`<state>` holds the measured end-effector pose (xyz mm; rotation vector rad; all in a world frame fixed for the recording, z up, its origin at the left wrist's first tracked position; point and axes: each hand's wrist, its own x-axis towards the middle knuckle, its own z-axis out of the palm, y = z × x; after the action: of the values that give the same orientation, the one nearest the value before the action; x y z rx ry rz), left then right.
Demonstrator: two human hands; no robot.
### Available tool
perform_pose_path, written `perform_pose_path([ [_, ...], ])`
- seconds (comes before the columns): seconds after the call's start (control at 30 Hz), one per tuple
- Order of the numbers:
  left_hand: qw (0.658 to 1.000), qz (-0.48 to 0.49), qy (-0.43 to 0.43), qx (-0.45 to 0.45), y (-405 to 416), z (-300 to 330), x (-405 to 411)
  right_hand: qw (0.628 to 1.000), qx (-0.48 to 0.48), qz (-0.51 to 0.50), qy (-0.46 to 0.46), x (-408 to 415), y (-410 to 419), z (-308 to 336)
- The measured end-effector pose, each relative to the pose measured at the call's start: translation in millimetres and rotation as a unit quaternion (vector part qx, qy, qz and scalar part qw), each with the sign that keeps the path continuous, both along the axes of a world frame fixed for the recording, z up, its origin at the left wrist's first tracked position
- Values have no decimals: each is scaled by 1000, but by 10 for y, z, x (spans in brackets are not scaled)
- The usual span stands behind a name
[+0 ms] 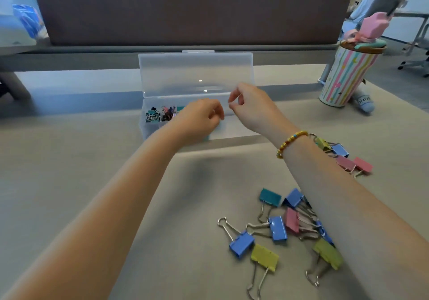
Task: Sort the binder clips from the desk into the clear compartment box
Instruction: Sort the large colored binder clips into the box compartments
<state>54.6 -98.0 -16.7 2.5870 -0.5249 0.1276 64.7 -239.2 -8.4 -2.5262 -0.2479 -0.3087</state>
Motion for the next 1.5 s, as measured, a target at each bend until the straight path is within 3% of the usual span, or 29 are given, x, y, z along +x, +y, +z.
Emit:
perform_pose_path([
  [0.13, 995, -33, 91, -11, -93, -147, -466, 999, 12, 22, 25, -382, -119, -103],
  [0.27, 978, -77, 191, 37, -111, -257, -839, 995, 5, 58, 80, -764, -226, -275],
  [0.47, 946, -154, 269, 94, -55, -354, -1273, 993, 32, 79, 87, -1202, -353, -462],
  [0.6, 944, -141, 199, 223, -75, -562, -1428, 990, 78, 83, 78, -1370, -357, -578],
  [0.7, 954, -110, 152, 232, -128, -691, -1399, 997, 28, 72, 30, -1405, -328, -667],
  [0.83, 973, -50, 100, 202, -99, -786, -1265, 990, 46, 100, 87, -1468, -471, -544],
  [0.93, 984, -6, 80, 161, -22, -793, -1167, 968, -79, 127, 201, -1531, -621, -468],
  [1.03, 992, -1, 60, 107, -2, -766, -1169, 946, -166, 126, 248, -1542, -640, -508],
  [1.17, 997, 4, 57, 43, -2, -762, -1173, 956, -169, 100, 218, -1413, -545, -595],
  [1.33, 998, 22, 55, 4, 17, -793, -1161, 976, -182, 33, 112, -1263, -355, -690],
  [1.5, 995, 98, 0, -29, 78, -729, -1163, 994, -27, 65, 83, -1391, -524, -643],
])
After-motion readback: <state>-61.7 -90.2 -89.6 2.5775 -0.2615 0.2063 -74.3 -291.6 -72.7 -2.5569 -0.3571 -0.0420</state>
